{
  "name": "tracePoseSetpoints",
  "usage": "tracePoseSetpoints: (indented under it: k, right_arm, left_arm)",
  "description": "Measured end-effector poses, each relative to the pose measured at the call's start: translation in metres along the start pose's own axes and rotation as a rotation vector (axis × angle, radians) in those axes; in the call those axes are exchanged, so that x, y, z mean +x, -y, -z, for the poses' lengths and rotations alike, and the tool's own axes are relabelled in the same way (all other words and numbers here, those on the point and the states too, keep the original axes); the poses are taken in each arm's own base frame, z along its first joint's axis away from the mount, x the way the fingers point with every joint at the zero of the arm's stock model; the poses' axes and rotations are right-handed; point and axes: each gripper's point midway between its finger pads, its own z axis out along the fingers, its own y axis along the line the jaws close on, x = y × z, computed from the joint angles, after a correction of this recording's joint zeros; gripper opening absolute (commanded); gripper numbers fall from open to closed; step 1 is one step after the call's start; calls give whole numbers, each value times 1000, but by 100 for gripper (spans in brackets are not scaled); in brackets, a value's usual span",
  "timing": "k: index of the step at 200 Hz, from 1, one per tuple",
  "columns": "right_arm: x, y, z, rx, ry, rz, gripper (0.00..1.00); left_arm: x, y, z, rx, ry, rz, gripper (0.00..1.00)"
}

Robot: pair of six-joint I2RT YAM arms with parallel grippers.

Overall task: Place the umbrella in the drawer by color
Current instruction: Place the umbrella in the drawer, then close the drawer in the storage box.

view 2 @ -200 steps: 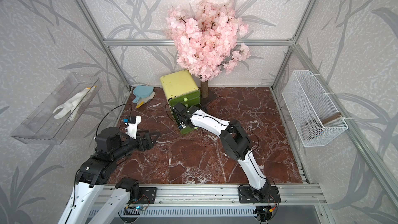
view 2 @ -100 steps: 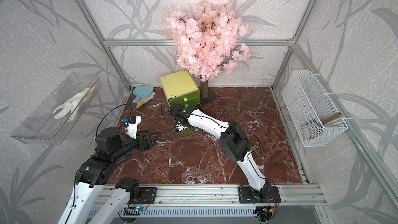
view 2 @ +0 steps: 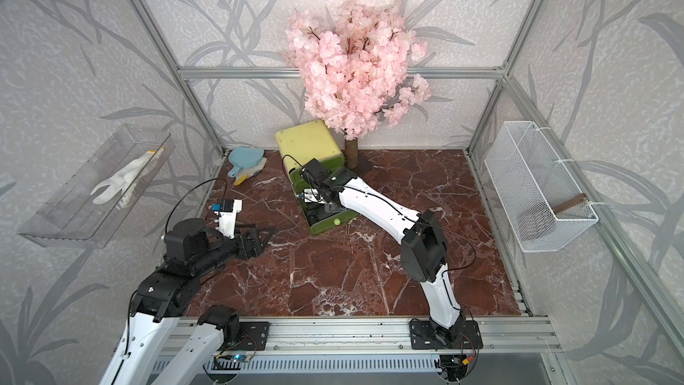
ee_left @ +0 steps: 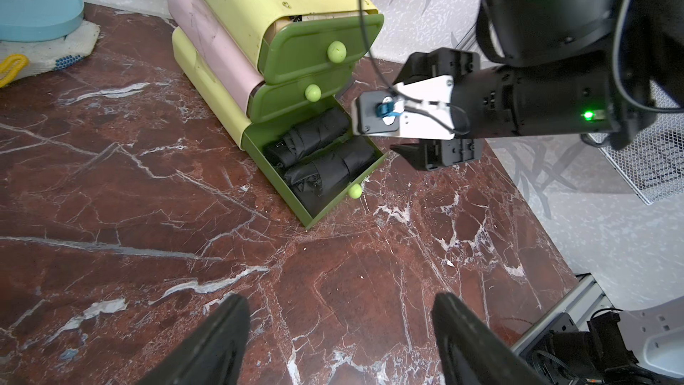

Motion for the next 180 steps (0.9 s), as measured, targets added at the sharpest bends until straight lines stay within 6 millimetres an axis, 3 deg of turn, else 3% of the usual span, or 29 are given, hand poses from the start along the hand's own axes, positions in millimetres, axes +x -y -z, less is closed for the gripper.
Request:
tracePoseSetpoints:
  k: [21,55,75,96,118,152,180]
  right_arm:
    - [16,-6,10,17,32,-95,70]
    - [24,-12,26,72,143,-275,70]
    - [28,-8,42,141,255,-432,70]
    - [39,-6,57,217,399,-636,70]
    - [56,-13,61,261,526,-855,70]
    - [71,-33,41,228,596,-1070,70]
    - [62,-41,33,152,645,-1157,70]
  left_arm:
    - [-1,-3,0,-18,4,0,82]
    - [0,-12,-8,-56,-21,12,82]
    - [-10,-17,-15,-92,-37,22,82]
    - [-39,-17,-22,-123,-31,23,82]
    - [-80,-16,-39,-143,-12,22,82]
    - [-135,-26,-92,-155,-28,36,81]
    - [-175,-40,-137,-161,-41,37,81]
